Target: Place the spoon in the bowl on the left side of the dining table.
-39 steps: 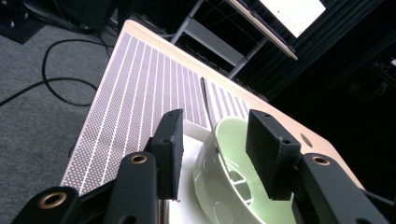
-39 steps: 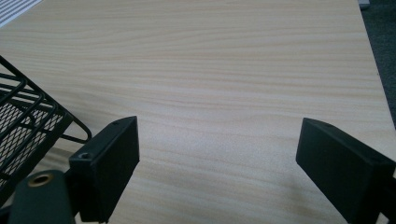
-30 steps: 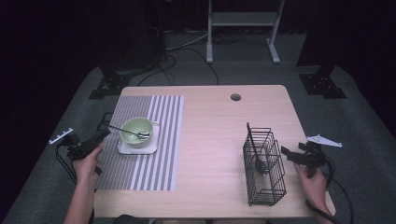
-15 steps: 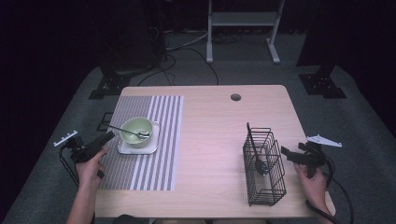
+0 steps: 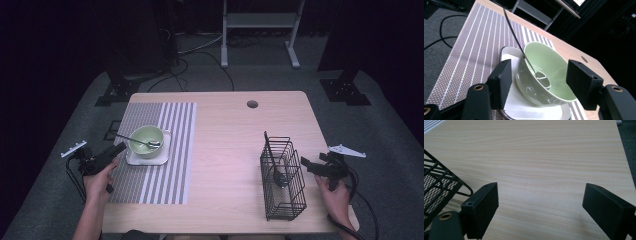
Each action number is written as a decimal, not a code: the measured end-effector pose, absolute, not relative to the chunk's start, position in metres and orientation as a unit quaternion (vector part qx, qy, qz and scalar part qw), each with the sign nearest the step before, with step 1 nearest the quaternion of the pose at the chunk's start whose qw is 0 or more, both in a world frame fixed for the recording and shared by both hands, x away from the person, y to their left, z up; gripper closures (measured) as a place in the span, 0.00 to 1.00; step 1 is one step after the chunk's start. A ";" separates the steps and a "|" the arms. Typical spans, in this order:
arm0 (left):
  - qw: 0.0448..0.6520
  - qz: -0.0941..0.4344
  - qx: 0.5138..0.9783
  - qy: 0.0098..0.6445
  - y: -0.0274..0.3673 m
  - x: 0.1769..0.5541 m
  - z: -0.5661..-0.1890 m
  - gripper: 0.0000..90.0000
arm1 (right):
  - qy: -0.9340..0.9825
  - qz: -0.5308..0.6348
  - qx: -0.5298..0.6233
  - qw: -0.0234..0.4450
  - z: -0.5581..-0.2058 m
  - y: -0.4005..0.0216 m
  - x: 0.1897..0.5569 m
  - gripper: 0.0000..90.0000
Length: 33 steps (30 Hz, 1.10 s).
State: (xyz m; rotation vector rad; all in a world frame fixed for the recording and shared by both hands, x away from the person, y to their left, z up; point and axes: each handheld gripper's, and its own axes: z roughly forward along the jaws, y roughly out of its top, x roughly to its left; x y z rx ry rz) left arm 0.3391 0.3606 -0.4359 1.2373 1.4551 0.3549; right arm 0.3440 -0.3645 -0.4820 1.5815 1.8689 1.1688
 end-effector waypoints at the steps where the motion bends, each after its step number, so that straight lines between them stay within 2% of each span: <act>1: 0.565 0.150 0.525 0.618 0.360 0.339 -0.436 0.41 | 0.673 0.421 0.570 0.213 -0.482 -0.364 0.344 0.14; 19: 0.557 0.131 0.553 0.606 0.342 0.341 -0.430 0.29 | 0.674 0.420 0.569 0.212 -0.482 -0.364 0.344 0.14; 22: 0.555 0.130 0.556 0.604 0.337 0.342 -0.428 0.23 | 0.674 0.421 0.569 0.212 -0.482 -0.364 0.344 0.14; 33: 0.547 0.126 0.582 0.589 0.322 0.342 -0.425 0.20 | 0.673 0.421 0.569 0.212 -0.482 -0.364 0.344 0.14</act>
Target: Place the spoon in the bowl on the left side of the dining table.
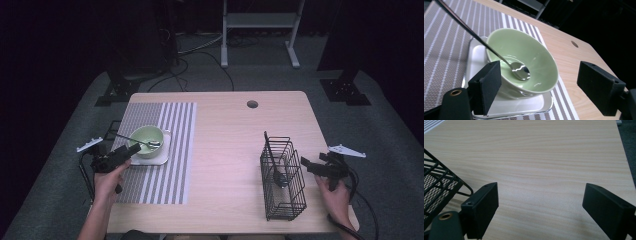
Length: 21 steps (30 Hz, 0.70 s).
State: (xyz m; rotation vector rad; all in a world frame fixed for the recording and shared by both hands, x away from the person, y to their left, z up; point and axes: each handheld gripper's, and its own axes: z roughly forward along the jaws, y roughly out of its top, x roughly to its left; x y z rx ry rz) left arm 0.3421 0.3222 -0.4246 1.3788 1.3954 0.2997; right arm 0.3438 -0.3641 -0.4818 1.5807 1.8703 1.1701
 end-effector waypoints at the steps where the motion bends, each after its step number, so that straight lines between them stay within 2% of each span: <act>1: 0.547 0.125 0.583 0.587 0.321 0.342 -0.425 0.20 | 0.673 0.421 0.569 0.212 -0.482 -0.364 0.344 0.14; 21: 0.545 0.115 0.609 0.564 0.297 0.342 -0.417 0.19 | 0.673 0.422 0.569 0.213 -0.482 -0.364 0.344 0.14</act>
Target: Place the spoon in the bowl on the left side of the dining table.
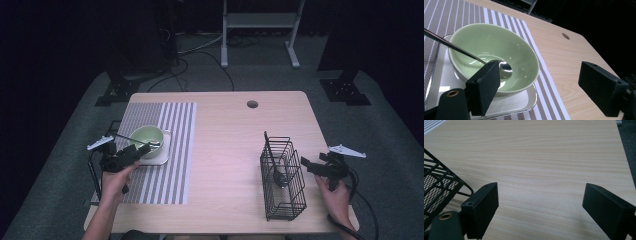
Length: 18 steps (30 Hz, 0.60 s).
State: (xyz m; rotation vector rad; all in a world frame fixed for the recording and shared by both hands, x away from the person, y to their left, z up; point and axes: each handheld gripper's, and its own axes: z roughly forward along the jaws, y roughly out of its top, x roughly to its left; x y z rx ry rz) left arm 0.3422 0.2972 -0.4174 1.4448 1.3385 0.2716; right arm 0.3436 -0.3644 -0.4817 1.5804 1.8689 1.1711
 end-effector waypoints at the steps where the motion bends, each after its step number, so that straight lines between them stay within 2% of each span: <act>1: 0.546 0.113 0.611 0.563 0.295 0.342 -0.417 0.19 | 0.673 0.422 0.569 0.213 -0.482 -0.365 0.344 0.14; 14: 0.541 0.109 0.629 0.548 0.280 0.342 -0.416 0.19 | 0.673 0.423 0.568 0.213 -0.482 -0.365 0.344 0.14; 15: 0.538 0.109 0.629 0.550 0.278 0.343 -0.416 0.14 | 0.673 0.423 0.568 0.213 -0.482 -0.365 0.344 0.14; 18: 0.537 0.107 0.633 0.546 0.276 0.343 -0.416 0.13 | 0.673 0.423 0.568 0.213 -0.482 -0.365 0.344 0.14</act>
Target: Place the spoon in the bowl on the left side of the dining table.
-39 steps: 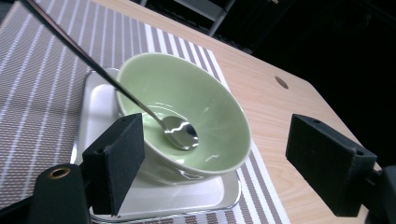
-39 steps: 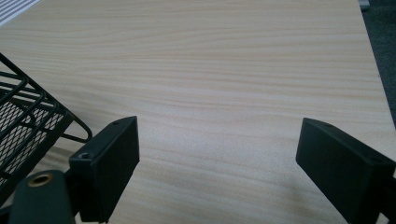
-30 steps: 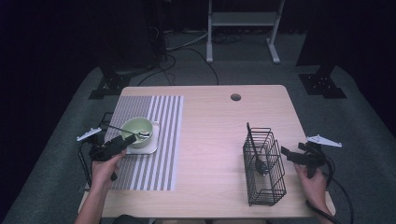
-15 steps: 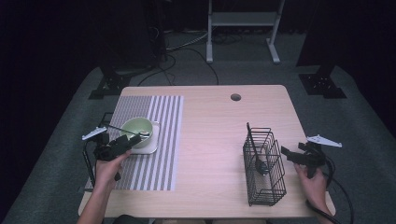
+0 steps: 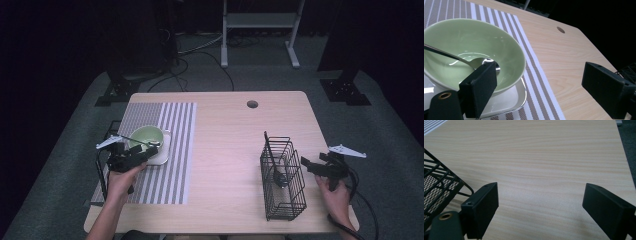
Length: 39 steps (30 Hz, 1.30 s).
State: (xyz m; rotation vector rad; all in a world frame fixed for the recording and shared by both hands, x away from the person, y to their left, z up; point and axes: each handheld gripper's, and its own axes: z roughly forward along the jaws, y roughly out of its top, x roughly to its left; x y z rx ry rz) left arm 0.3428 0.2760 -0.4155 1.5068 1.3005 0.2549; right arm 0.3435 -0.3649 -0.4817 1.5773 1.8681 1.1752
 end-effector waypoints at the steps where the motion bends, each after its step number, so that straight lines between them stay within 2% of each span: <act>1: 0.538 0.107 0.634 0.545 0.275 0.343 -0.415 0.13 | 0.673 0.423 0.568 0.213 -0.482 -0.365 0.344 0.14; 20: 0.532 0.104 0.653 0.529 0.254 0.342 -0.417 0.11 | 0.673 0.423 0.568 0.212 -0.482 -0.365 0.344 0.14; 39: 0.526 0.106 0.666 0.518 0.234 0.334 -0.442 0.11 | 0.673 0.424 0.568 0.212 -0.482 -0.364 0.343 0.14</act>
